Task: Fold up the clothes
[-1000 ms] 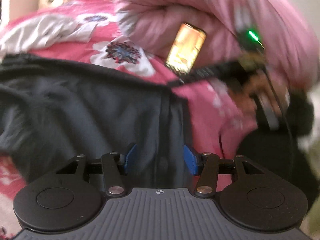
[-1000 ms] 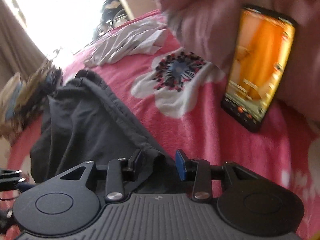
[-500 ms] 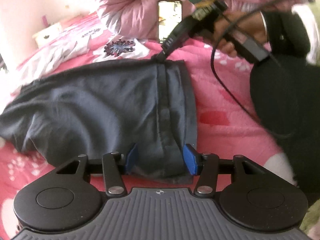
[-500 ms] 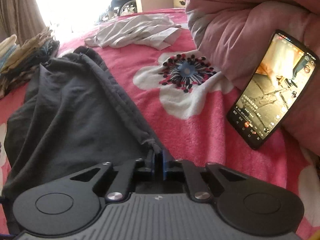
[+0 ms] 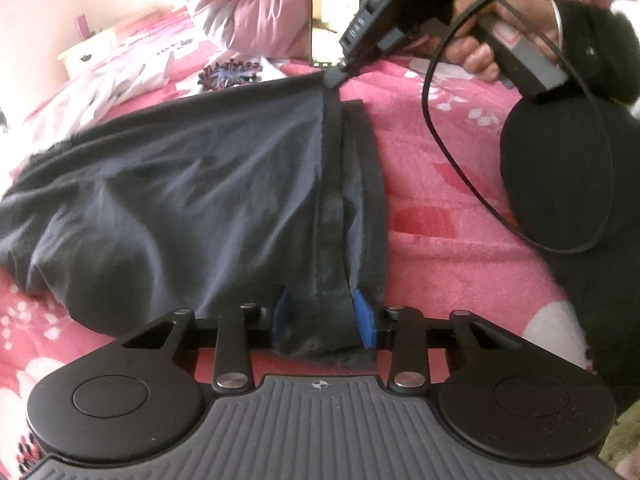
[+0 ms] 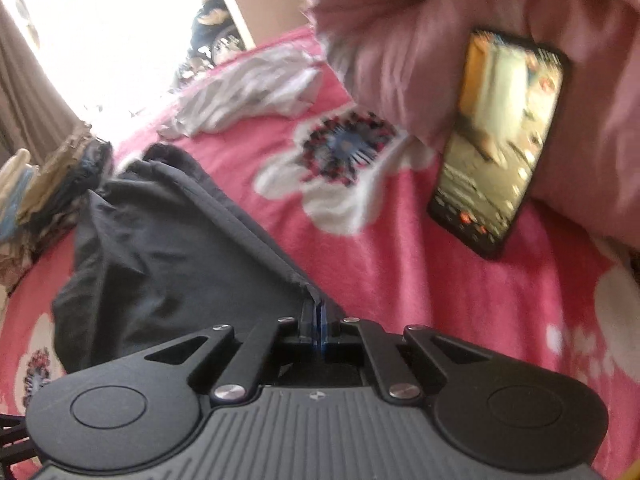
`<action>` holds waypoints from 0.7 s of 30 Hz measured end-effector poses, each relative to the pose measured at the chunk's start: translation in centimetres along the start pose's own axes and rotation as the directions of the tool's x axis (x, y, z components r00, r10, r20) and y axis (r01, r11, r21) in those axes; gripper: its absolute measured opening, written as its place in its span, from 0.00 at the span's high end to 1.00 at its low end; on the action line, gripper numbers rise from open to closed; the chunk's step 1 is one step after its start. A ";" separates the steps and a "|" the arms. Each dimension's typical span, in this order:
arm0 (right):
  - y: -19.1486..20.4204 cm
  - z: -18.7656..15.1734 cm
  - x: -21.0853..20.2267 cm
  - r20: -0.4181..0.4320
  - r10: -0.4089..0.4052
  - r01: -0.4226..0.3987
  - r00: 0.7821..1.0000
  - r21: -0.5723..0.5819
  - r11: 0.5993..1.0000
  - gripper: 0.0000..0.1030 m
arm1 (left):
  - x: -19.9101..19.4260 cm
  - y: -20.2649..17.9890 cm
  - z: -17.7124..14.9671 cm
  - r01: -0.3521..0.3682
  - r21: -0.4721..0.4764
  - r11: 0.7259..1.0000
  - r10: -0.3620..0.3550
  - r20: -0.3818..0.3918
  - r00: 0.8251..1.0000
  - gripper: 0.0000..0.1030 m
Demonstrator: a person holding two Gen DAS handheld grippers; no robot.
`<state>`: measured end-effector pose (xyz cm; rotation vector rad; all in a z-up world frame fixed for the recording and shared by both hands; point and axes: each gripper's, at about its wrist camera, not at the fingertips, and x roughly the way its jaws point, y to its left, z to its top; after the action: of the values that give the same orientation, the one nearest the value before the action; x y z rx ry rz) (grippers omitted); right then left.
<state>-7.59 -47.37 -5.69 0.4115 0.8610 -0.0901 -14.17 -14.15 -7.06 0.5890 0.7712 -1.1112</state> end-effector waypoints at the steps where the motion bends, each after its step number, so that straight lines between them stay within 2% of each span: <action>1: -0.2 0.0 0.0 -0.003 0.005 -0.005 1.000 0.012 1.000 0.98 | -0.1 0.1 0.0 0.014 -0.017 1.000 -0.014 -0.001 1.000 0.75; 3: -0.7 0.0 0.0 -0.010 0.016 -0.016 1.000 0.037 0.999 0.98 | -0.4 0.3 0.0 0.040 -0.038 0.998 -0.040 0.002 0.999 0.85; 6: -1.3 0.1 0.0 -0.019 0.032 -0.031 0.999 0.073 0.997 0.98 | -0.9 0.4 -0.1 0.060 -0.042 0.997 -0.060 0.007 0.998 0.92; 10: -1.9 0.4 -0.8 -0.039 0.064 -0.060 0.997 0.102 0.993 0.98 | -1.3 0.5 -0.1 0.092 -0.047 0.995 -0.092 0.003 0.996 0.95; 13: -2.3 0.7 -1.4 -0.047 0.078 -0.071 0.996 0.119 0.990 0.98 | -1.9 0.8 0.1 0.148 -0.078 0.986 -0.148 0.017 0.989 0.96; 17: -2.5 0.5 -0.9 -0.083 0.035 -0.028 0.996 0.088 0.996 0.98 | -2.0 0.9 0.4 0.177 -0.081 0.981 -0.175 0.027 0.984 0.96; 21: -2.3 -0.2 1.0 -0.149 -0.039 0.043 0.988 0.025 0.999 0.98 | -0.4 0.5 0.0 0.184 -0.071 0.980 -0.186 -0.015 0.982 0.96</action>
<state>-7.59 -49.37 -7.31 0.4311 1.0157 -0.1107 -13.78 -13.71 -6.70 0.4785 0.8938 -1.2452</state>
